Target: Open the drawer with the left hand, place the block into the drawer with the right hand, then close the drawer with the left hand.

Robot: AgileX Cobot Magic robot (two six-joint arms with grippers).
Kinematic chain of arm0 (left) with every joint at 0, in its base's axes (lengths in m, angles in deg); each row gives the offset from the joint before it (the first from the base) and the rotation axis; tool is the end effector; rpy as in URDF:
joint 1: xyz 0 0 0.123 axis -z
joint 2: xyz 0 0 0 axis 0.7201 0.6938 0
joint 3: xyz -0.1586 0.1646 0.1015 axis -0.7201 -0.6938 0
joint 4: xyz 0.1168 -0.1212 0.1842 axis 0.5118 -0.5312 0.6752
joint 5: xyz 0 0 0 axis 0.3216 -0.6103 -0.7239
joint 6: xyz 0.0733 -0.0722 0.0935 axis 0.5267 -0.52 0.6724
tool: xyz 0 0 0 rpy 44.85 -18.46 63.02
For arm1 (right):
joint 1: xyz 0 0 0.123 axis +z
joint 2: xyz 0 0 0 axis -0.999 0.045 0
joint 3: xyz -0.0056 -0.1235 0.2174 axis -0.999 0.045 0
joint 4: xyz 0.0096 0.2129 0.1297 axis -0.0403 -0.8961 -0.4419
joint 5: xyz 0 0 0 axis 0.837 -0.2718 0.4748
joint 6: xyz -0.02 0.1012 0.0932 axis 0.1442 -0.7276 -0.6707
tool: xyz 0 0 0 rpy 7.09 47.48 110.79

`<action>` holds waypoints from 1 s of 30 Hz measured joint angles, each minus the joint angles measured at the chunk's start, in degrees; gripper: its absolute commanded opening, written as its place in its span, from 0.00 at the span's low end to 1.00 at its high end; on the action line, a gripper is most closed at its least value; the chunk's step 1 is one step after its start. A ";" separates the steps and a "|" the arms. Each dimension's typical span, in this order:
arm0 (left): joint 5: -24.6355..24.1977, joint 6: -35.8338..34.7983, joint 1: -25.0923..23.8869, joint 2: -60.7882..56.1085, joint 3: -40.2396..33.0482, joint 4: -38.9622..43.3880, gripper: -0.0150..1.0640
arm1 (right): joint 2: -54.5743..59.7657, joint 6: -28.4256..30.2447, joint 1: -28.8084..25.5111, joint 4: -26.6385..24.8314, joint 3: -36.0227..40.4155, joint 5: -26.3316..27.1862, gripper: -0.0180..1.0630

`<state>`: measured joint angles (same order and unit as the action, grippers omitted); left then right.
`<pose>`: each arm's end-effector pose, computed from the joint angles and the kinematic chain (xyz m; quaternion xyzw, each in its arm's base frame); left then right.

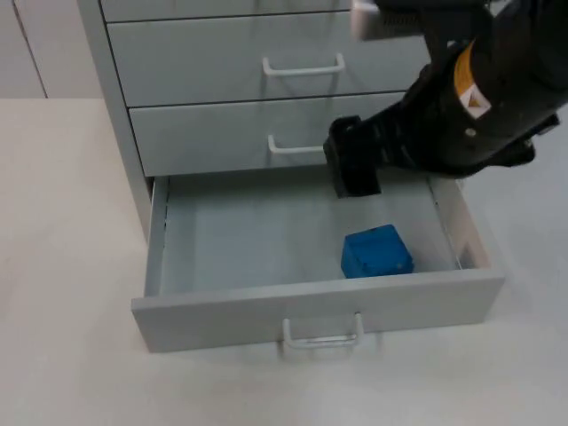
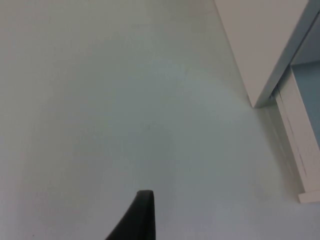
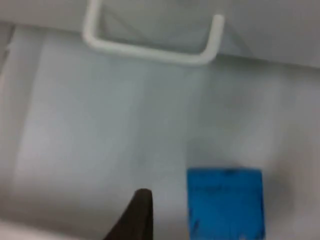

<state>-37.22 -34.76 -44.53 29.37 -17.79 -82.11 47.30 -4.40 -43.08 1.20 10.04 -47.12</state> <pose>0.2015 -0.0101 0.2306 0.0199 0.9166 -0.0207 0.3989 0.2947 0.2387 0.1420 -0.1566 0.9330 0.0584 0.3186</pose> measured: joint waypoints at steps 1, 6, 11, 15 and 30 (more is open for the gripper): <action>0.00 0.00 0.00 0.00 0.00 0.00 0.99 | 0.00 0.00 0.00 0.00 0.00 0.00 0.89; 0.00 0.00 0.00 0.00 0.00 0.00 0.99 | -4.12 10.53 2.47 -9.35 0.66 -2.29 0.89; 0.11 0.00 0.00 0.00 0.00 0.00 0.99 | -5.96 15.82 2.96 -14.11 3.97 -4.06 0.89; 0.11 0.00 0.00 0.00 0.00 0.00 0.99 | -6.05 17.41 2.96 -14.32 4.71 -7.40 0.89; 0.11 0.00 0.00 0.00 0.00 -0.63 0.99 | -13.40 22.00 -10.49 -17.13 14.30 -10.34 0.89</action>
<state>-37.11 -34.76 -44.53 29.37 -17.79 -82.74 33.90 17.60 -53.58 -15.93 24.35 -57.46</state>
